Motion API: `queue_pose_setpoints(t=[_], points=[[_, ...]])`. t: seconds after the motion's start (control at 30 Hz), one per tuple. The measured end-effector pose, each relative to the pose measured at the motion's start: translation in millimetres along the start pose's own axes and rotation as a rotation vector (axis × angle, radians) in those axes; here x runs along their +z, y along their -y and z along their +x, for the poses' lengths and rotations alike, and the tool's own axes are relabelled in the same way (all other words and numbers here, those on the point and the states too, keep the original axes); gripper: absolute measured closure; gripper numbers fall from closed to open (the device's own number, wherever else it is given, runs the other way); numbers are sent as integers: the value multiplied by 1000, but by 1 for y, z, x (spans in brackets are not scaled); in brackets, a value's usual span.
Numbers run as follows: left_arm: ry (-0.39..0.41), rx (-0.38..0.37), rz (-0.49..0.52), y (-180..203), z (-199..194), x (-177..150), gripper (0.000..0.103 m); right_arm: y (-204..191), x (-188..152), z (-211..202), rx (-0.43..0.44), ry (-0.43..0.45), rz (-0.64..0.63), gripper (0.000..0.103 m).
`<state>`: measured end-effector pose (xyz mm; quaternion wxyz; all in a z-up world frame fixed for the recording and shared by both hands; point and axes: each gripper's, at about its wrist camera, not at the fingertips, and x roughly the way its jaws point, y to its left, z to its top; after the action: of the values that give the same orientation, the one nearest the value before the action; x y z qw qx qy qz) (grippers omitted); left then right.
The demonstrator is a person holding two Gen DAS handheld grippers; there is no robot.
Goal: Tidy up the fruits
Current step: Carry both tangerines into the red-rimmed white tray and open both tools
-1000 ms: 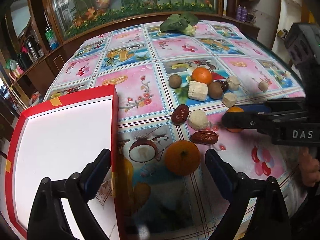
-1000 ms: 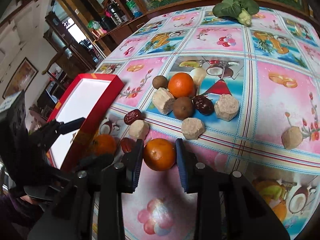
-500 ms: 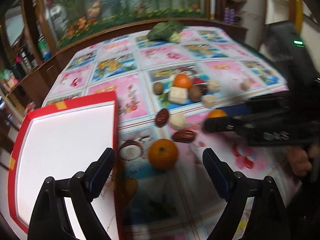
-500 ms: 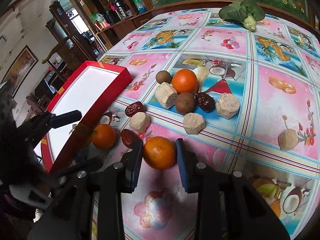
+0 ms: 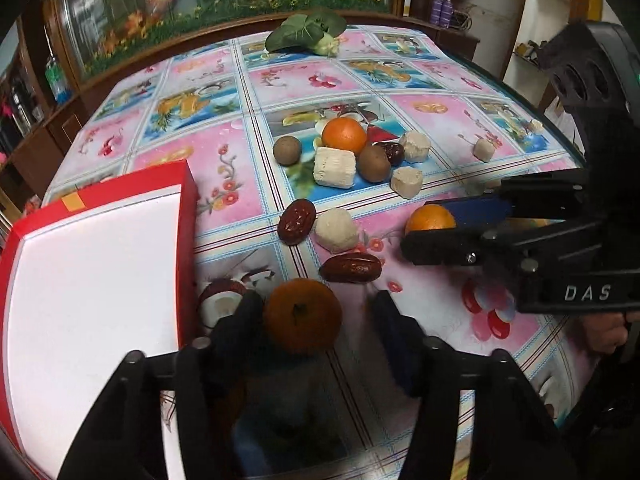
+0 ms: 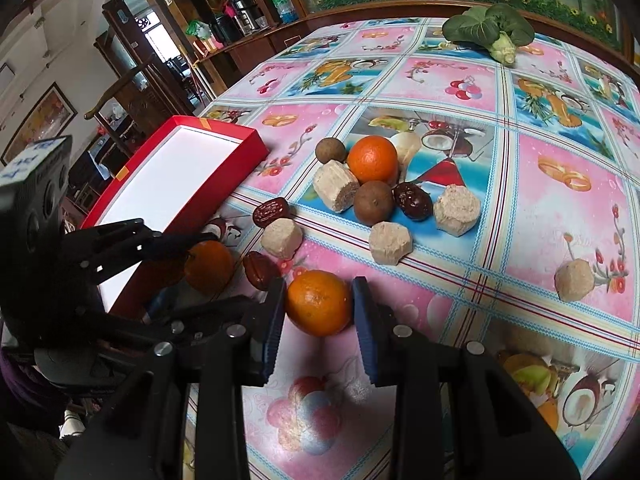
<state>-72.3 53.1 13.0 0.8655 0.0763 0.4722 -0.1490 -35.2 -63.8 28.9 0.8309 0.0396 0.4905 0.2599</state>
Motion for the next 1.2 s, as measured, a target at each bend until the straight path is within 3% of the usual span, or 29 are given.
queue_pose_setpoints(t=[0.13, 0.33, 0.53, 0.7, 0.87, 1.0, 1.2], points=[[11, 6, -20, -2, -2, -1, 68, 1, 0, 0, 5, 2, 7, 68], [43, -15, -68, -6, -15, -5, 69, 2, 2, -6, 5, 48, 21, 69], [193, -11, -150, -28, -75, -13, 68, -16, 7, -3, 51, 80, 10, 69], [262, 154, -243, -83, -116, -31, 68, -71, 18, 6, 176, 119, -42, 69], [218, 319, -330, -138, -117, -60, 68, -132, 25, 22, 287, 111, -106, 69], [178, 388, -387, -164, -100, -74, 68, -173, 21, 46, 283, 47, -186, 69], [211, 448, -404, -182, -88, -74, 68, -207, 11, 72, 204, -32, -275, 69]])
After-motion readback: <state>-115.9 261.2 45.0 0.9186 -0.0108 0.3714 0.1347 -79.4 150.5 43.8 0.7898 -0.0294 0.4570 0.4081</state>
